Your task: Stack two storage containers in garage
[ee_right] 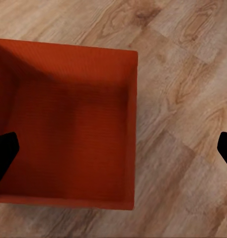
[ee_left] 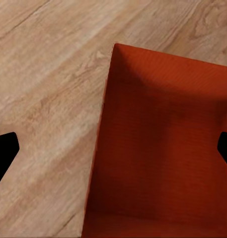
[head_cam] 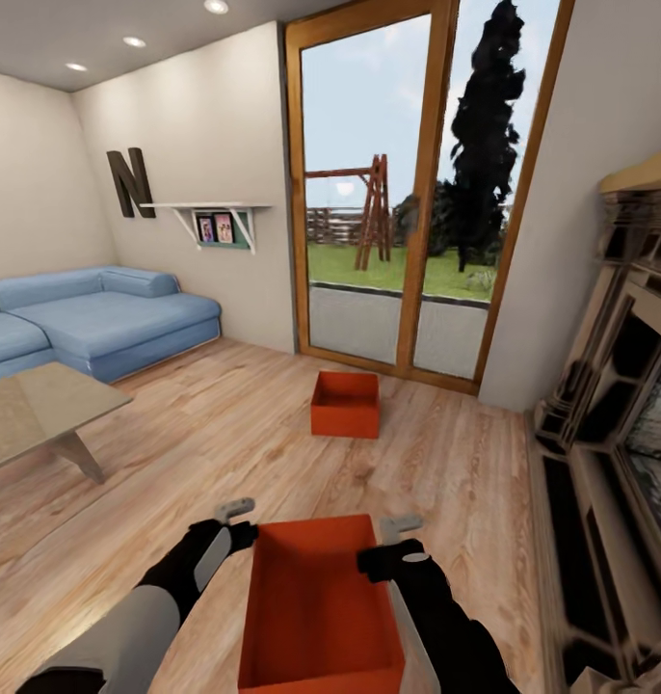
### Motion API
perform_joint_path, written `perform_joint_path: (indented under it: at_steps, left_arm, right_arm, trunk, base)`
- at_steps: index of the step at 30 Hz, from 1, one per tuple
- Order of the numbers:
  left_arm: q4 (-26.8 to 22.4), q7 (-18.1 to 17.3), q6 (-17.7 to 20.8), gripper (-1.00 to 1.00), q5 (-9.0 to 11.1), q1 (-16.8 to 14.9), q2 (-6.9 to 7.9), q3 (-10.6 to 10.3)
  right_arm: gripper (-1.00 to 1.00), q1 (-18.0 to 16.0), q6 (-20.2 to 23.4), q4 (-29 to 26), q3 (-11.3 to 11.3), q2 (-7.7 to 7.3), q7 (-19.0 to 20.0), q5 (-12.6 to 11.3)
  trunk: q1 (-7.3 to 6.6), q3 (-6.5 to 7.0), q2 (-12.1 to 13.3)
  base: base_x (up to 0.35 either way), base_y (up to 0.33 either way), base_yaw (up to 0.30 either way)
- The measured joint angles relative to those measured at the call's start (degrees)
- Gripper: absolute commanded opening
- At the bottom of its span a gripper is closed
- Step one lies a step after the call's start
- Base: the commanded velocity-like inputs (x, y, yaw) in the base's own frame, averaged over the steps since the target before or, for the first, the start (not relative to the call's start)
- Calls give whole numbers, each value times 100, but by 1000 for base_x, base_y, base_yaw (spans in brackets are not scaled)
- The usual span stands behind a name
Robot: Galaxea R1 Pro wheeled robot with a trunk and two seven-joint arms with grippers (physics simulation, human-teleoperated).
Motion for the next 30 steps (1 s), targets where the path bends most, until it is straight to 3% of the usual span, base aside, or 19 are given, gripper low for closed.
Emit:
perform_joint_path:
  at_steps: [10,21,30]
  left_arm:
    - [106,47,4,100,23,1,-36,0]
    - [114,24,21,100,38,1,-256,14]
    - [90,41,25,100,36,1,-267,12]
  right_arm:
    - [100,0,-10,-37,-3,0,-13,16]
    - [100,0,34,-271,-15,0,-91,33]
    - [100,0,51,-445,-16,0,-99,28]
  trunk:
    - [0,0,0]
    - [241,-197,-440]
    - [439,-358,-800]
  base:
    - [41,38,0]
    - [1,1,77]
    - [0,0,12]
